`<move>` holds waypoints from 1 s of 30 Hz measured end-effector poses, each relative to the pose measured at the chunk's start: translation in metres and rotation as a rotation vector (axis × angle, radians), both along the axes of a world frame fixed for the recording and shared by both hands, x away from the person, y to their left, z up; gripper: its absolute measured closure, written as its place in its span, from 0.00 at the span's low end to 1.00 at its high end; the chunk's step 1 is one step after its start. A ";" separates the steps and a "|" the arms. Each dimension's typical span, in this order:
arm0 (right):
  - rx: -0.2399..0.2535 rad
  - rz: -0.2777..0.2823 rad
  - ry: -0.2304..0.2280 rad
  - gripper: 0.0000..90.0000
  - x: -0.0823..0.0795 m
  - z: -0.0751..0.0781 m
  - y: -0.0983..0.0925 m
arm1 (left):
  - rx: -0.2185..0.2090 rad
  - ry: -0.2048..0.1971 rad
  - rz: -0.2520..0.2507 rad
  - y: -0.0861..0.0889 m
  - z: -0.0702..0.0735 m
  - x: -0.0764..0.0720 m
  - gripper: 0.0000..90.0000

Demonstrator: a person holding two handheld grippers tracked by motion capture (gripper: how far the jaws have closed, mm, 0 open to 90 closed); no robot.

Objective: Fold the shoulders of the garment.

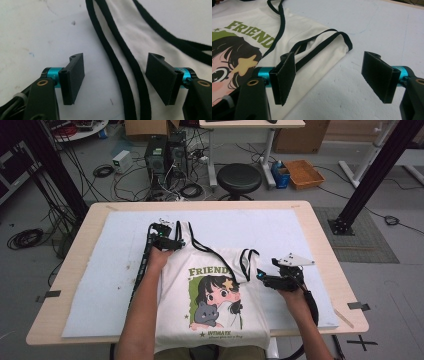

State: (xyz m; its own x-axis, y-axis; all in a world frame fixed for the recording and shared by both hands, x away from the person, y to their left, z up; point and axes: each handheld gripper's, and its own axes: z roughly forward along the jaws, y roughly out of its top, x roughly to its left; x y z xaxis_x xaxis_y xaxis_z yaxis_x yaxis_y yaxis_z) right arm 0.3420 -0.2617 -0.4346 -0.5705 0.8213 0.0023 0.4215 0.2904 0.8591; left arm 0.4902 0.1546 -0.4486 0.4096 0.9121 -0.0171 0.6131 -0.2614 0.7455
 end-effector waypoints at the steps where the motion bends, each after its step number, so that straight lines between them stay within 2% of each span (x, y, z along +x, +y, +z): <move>1: -0.001 0.004 -0.004 0.31 0.000 0.000 -0.001 | 0.004 -0.008 -0.010 -0.002 0.000 0.000 0.40; 4: -0.002 0.006 -0.004 0.31 -0.001 -0.001 -0.002 | 0.027 -0.025 -0.036 -0.004 0.001 -0.001 0.50; 5: 0.001 0.004 0.003 0.31 -0.001 -0.001 -0.002 | 0.002 -0.024 -0.053 -0.005 0.000 -0.002 0.57; 7: 0.000 0.004 0.002 0.31 -0.001 -0.002 -0.002 | -0.009 -0.024 -0.072 -0.005 0.000 -0.002 0.67; 9: -0.003 0.005 0.006 0.31 -0.002 -0.001 -0.001 | -0.013 -0.022 -0.102 -0.007 0.001 -0.004 0.91; 10: -0.003 0.005 0.006 0.31 -0.002 -0.001 -0.001 | -0.013 -0.022 -0.102 -0.007 0.001 -0.004 0.94; 12: -0.004 0.008 0.005 0.31 -0.002 -0.001 0.000 | -0.014 -0.022 -0.114 -0.007 0.001 -0.004 0.95; 14: -0.004 0.009 0.001 0.31 -0.002 -0.001 0.000 | -0.068 -0.030 -0.120 -0.001 0.004 -0.007 0.95; 17: 0.000 0.010 0.000 0.31 -0.002 -0.001 0.000 | -0.126 -0.081 -0.131 0.006 0.010 -0.015 0.95; 21: 0.007 0.013 -0.004 0.31 -0.004 0.001 0.001 | -0.208 -0.153 -0.181 0.014 0.016 -0.029 0.95; 22: 0.009 0.012 -0.005 0.31 -0.005 0.001 0.002 | -0.208 -0.153 -0.181 0.014 0.016 -0.029 0.95; 23: 0.008 0.015 -0.008 0.31 -0.006 0.001 0.002 | -0.271 -0.209 -0.216 0.019 0.019 -0.039 0.95; 24: 0.008 0.015 -0.008 0.31 -0.006 0.001 0.002 | -0.271 -0.209 -0.216 0.019 0.019 -0.039 0.95; 25: 0.009 0.020 -0.011 0.31 -0.007 0.002 0.002 | -0.326 -0.242 -0.265 0.024 0.019 -0.051 0.95; 28: 0.015 0.012 -0.013 0.31 -0.007 0.002 0.001 | -0.375 -0.233 -0.333 0.031 0.019 -0.071 0.95; 30: 0.017 0.011 -0.011 0.31 -0.007 0.002 0.001 | -0.380 -0.211 -0.373 0.035 0.017 -0.085 0.95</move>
